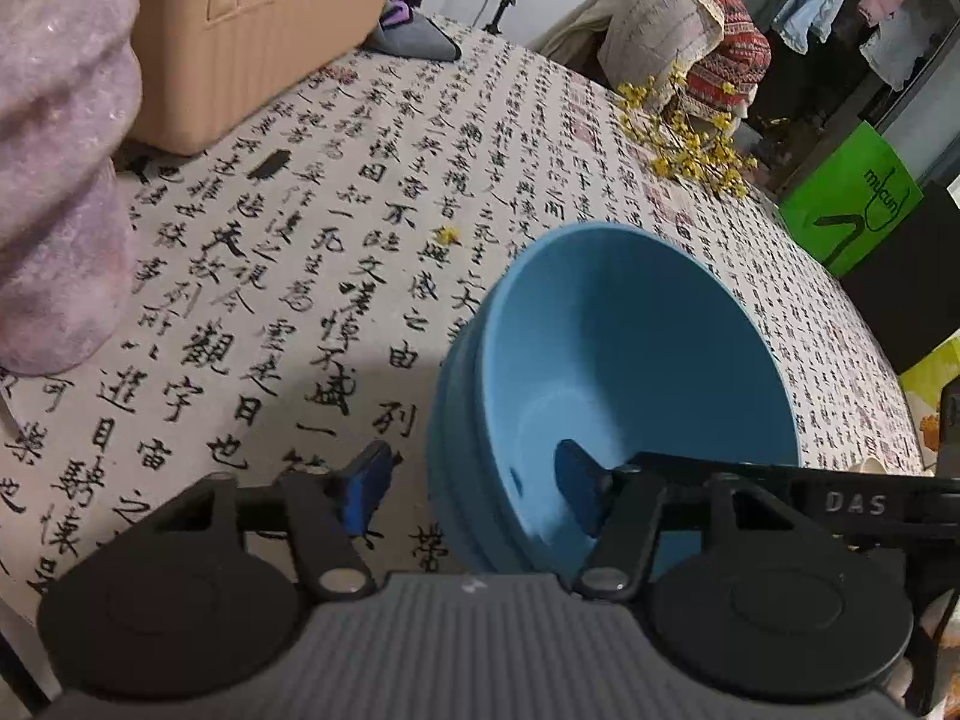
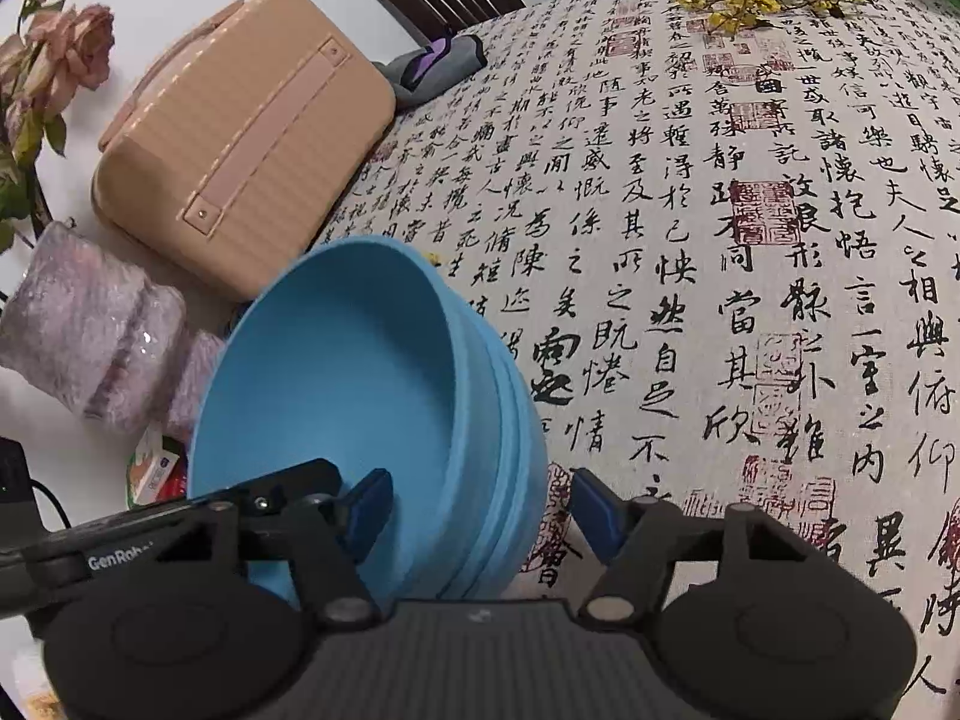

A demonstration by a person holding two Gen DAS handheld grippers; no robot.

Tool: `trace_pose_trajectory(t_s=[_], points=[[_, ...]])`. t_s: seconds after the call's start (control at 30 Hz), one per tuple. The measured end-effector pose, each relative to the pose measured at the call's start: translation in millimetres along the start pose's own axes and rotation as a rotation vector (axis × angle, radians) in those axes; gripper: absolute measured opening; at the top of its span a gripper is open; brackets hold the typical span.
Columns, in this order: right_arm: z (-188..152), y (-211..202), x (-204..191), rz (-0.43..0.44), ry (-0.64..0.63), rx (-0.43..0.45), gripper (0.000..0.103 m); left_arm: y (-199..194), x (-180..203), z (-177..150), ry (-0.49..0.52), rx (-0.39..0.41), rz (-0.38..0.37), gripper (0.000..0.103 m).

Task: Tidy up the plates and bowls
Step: 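Close both grippers on the rim of the stacked blue bowls, then lift and tilt the stacked blue bowls with both grippers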

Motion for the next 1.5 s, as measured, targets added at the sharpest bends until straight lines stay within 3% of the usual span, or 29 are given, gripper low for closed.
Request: trace_pose_trajectory(t_s=[0.33, 0.47, 1.5], points=[[-1.9, 10.8, 5.5, 0.006, 0.047, -0.024, 0.049, 6.2, 2.0, -1.9, 0.002, -0.031, -0.014, 0.051], [-0.6, 13.3, 6.8, 0.007, 0.058, -0.026, 0.048, 8.4, 2.6, -2.5, 0.011, -0.037, -0.014, 0.042], [-2.6, -6.7, 11.2, 0.008, 0.116, -0.007, 0.045, 4.1, 13.6, -0.7, 0.029, -0.025, 0.001, 0.039]])
Point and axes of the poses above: each gripper's, at about its wrist camera, not at the fingertips, and y roughly the way its jaws point, x to its right, z to its top, the point moved 6 cm from there along y, roughly the way its jaws point, and after that the axes turned 15 degrees about z, right-handed, at the moved point
